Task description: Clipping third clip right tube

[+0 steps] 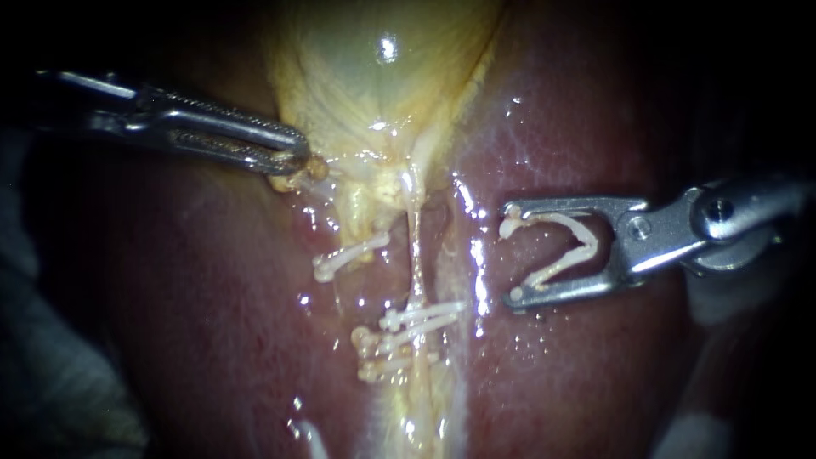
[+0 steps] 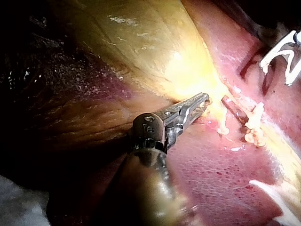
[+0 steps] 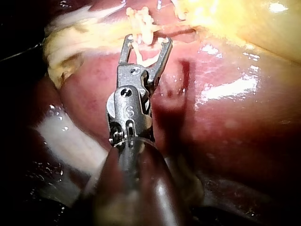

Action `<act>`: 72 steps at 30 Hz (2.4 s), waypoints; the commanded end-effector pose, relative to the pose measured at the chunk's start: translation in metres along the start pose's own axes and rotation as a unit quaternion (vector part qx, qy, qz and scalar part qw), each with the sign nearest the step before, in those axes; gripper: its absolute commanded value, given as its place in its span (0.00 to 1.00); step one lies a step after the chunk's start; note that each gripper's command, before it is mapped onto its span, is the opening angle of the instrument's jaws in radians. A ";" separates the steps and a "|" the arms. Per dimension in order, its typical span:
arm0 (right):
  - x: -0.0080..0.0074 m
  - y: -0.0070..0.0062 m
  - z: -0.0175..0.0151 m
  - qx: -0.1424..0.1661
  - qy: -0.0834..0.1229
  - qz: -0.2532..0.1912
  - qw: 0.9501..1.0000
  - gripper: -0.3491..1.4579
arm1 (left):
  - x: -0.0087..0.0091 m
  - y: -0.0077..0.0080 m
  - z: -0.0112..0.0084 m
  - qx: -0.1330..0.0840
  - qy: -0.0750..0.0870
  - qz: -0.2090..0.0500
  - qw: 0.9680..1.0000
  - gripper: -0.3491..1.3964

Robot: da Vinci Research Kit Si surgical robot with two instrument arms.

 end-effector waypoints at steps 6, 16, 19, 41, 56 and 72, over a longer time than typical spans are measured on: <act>0.0001 -0.0001 0.0000 0.000 0.000 0.000 1.000 0.47 | 0.0018 0.0014 -0.0047 0.004 0.003 -0.006 1.000 0.00; 0.0003 0.0001 0.0006 0.000 0.000 0.001 1.000 0.47 | 0.0031 0.0027 -0.0085 0.013 0.018 -0.007 1.000 0.00; 0.0004 0.0002 0.0014 0.005 0.001 -0.002 1.000 0.47 | 0.0030 0.0027 -0.0084 0.013 0.018 -0.007 1.000 0.00; -0.0040 0.0040 0.0118 0.048 0.015 0.173 0.984 0.47 | 0.0028 0.0027 -0.0080 0.015 0.019 -0.007 1.000 0.00; -0.0028 0.0049 0.0160 0.093 0.108 0.248 0.958 0.47 | 0.0028 0.0027 -0.0080 0.015 0.019 -0.007 1.000 0.00; -0.0006 0.0049 0.0148 0.119 0.153 0.283 0.939 0.42 | 0.0027 0.0027 -0.0080 0.015 0.019 -0.007 1.000 0.00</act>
